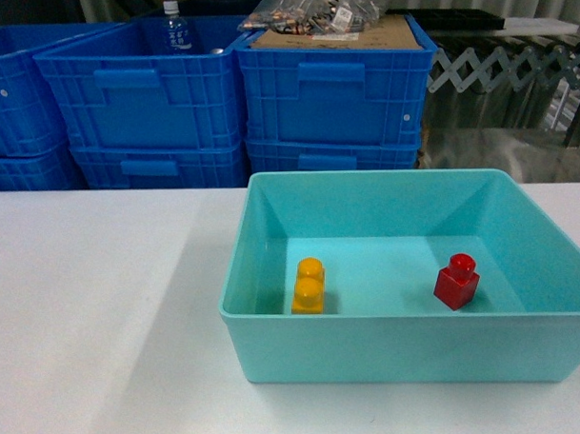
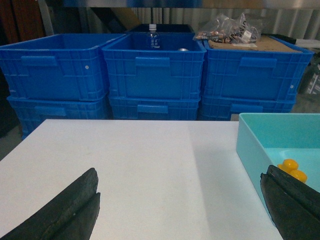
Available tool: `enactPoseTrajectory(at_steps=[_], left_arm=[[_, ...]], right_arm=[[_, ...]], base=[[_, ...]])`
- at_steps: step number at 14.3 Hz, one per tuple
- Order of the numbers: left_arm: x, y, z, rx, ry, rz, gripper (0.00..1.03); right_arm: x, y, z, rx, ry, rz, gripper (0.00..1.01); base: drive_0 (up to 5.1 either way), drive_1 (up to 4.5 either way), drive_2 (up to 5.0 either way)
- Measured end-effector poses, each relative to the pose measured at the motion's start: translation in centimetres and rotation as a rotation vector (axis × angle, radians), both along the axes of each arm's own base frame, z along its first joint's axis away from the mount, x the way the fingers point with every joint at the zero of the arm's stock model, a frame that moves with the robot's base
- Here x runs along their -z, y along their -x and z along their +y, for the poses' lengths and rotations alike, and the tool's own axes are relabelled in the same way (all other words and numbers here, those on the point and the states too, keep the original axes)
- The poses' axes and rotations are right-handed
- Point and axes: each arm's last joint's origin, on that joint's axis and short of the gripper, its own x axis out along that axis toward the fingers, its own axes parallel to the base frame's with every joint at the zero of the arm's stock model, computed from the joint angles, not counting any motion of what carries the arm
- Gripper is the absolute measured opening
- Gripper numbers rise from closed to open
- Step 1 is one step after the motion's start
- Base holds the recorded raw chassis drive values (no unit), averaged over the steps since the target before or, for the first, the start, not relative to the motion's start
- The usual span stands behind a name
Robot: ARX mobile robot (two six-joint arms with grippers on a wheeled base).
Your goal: Pick red block from blue box to shelf
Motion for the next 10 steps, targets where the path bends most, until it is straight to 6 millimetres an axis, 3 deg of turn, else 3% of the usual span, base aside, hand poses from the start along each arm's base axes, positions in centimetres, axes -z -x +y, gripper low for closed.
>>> enactPoseTrajectory(at_steps=[10], left_arm=[[0.01,0.0,0.0,0.0,0.0,0.0,0.98]], right_arm=[[0.0,0.0,0.0,0.0,0.0,0.0,0.98]], base=[[0.0,0.0,0.0]])
